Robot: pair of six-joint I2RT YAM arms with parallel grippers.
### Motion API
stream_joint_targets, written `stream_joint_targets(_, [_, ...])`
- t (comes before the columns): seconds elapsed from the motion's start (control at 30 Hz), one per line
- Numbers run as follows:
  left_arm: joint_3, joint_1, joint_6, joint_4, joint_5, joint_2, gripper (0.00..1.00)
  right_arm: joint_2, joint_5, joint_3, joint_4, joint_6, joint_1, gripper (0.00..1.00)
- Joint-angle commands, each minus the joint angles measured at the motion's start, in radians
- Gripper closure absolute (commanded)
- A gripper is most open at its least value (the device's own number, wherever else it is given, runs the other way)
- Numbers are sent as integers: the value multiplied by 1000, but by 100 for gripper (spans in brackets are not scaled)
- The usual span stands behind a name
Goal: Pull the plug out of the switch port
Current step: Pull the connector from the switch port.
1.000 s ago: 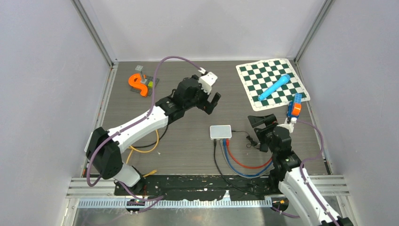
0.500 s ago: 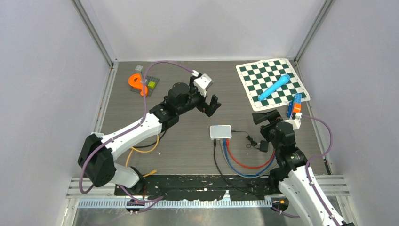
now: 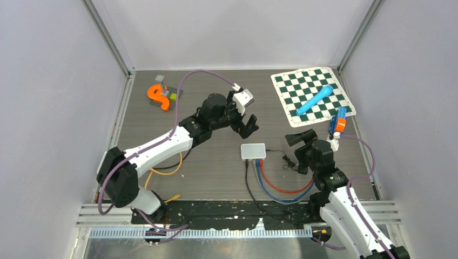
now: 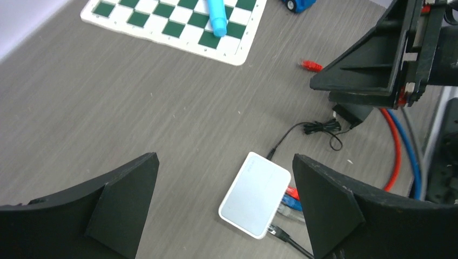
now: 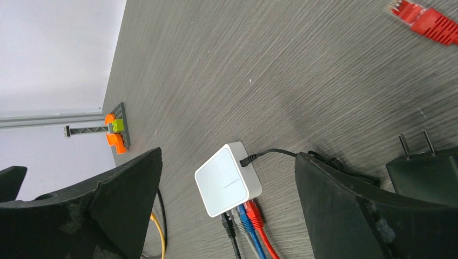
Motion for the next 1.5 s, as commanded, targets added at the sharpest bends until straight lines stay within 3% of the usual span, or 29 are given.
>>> stream_joint_targets(0.0, [224,53,-98,-259,86,86,0,1,5,11,35,10,-3,0])
stream_joint_targets(0.07, [228,93,-153,-270,185,127,1,2,1,10,39,8,-3,0])
stream_joint_targets(0.1, [219,106,-192,-258,159,138,0,2,-3,9,41,8,-3,0])
stream_joint_targets(0.47, [118,112,-180,-275,-412,-30,0,-4,-9,-2,54,17,-3,0])
stream_joint_targets(0.6, [54,113,-149,-248,-521,-64,0,5,-16,0,63,14,-3,0])
stream_joint_targets(0.73, [40,114,-139,-272,-514,-32,1,18,-32,1,80,14,-4,0])
stream_joint_targets(0.93, [165,91,-81,-395,-300,118,5,40,-57,1,95,21,-3,0])
stream_joint_targets(0.97, [182,76,-41,-408,-278,147,1,42,-58,-3,99,22,-2,0])
stream_joint_targets(1.1, [283,-8,137,-510,-70,256,1,55,-74,-22,123,34,-3,0])
stream_joint_targets(1.3, [325,-137,339,-547,-36,350,0,102,-84,-34,112,67,-2,0])
stream_joint_targets(1.47, [254,-152,429,-481,51,337,0,101,-79,-58,99,95,-3,4])
